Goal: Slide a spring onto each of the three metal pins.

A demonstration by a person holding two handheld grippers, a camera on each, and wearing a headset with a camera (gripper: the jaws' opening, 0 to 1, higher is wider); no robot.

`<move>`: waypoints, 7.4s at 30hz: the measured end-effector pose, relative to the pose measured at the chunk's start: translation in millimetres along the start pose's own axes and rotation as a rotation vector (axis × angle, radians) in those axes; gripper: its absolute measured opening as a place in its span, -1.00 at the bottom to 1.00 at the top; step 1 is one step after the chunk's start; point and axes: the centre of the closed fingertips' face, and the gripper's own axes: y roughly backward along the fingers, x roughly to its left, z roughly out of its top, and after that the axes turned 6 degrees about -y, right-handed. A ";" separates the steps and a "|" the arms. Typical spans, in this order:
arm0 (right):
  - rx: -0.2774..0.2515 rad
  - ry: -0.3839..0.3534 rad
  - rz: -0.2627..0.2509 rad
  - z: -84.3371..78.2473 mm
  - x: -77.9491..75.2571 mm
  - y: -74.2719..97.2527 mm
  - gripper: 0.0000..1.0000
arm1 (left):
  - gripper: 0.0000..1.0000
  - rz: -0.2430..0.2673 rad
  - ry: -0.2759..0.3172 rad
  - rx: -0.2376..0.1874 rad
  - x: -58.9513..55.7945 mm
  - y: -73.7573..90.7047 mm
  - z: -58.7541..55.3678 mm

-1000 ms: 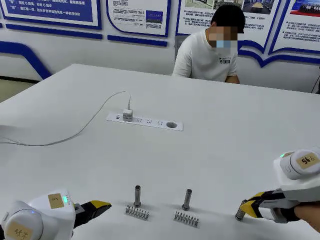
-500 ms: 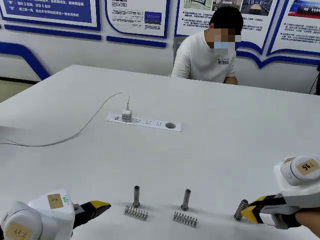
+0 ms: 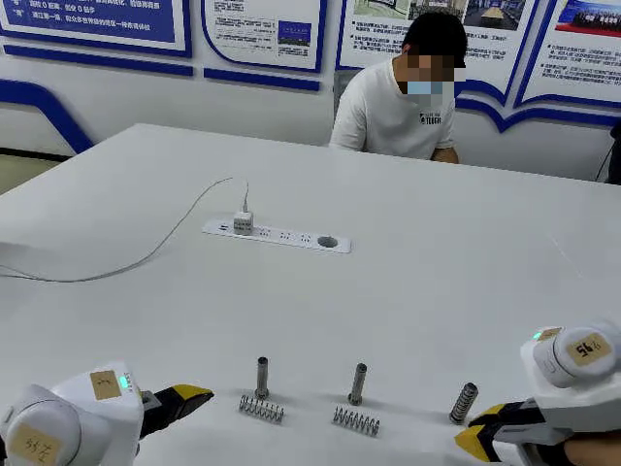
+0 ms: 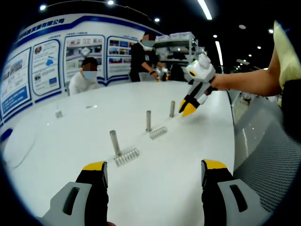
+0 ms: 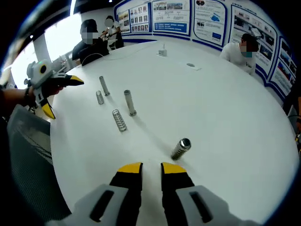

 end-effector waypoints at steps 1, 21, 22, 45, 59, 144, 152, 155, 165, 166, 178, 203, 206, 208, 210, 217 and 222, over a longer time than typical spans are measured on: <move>0.003 0.011 0.007 1.0 4.2 -1.9 -0.67 | 0.66 0.000 -0.001 0.000 0.0 -0.1 0.4; 0.010 0.154 0.098 27.0 42.5 -24.1 -0.66 | 0.66 0.005 0.000 -0.002 1.9 1.4 -0.1; 0.010 0.158 0.101 28.2 43.5 -25.0 -0.66 | 0.66 0.005 0.000 -0.002 1.8 1.3 -0.1; 0.025 0.239 0.172 36.7 57.0 -54.7 -0.66 | 0.66 0.005 0.004 0.003 1.7 2.4 -0.9; 0.026 0.262 0.184 35.9 59.9 -61.9 -0.70 | 0.66 0.011 0.010 0.006 2.6 4.2 -3.2; 0.184 0.472 0.201 102.8 67.6 12.6 -0.76 | 0.65 0.021 0.002 -0.011 -0.1 6.1 2.9; 0.191 0.492 0.192 115.8 63.3 16.6 -0.76 | 0.66 0.023 0.000 -0.011 0.1 6.6 3.2; 0.196 0.502 0.189 120.8 62.6 16.6 -0.76 | 0.66 0.025 0.001 -0.011 0.1 7.2 3.6; 0.246 0.532 0.193 131.4 59.6 7.6 -0.76 | 0.65 0.030 0.004 -0.009 1.7 8.3 2.0; 0.254 0.535 0.193 131.8 59.5 6.2 -0.76 | 0.65 0.030 0.005 -0.010 1.5 8.5 2.1; 0.332 0.559 0.205 127.0 58.5 -7.2 -0.76 | 0.66 0.035 0.011 -0.008 3.6 9.3 -0.1; 0.390 0.555 0.220 120.6 58.4 -22.8 -0.76 | 0.65 0.038 0.018 -0.001 3.6 11.9 -2.7; 0.396 0.556 0.219 119.6 58.1 -25.5 -0.76 | 0.65 0.038 0.020 -0.002 3.6 11.7 -3.2; 0.400 0.555 0.221 117.7 58.5 -27.5 -0.76 | 0.65 0.039 0.020 -0.002 3.9 11.5 -3.4; 0.404 0.553 0.220 116.5 57.6 -29.7 -0.76 | 0.65 0.039 0.020 -0.002 4.1 11.4 -3.7; 0.422 0.545 0.219 107.2 55.7 -36.9 -0.76 | 0.65 0.040 0.021 0.000 3.7 11.5 -4.2; 0.427 0.543 0.218 103.7 56.2 -42.9 -0.76 | 0.65 0.040 0.022 0.001 3.3 11.3 -4.7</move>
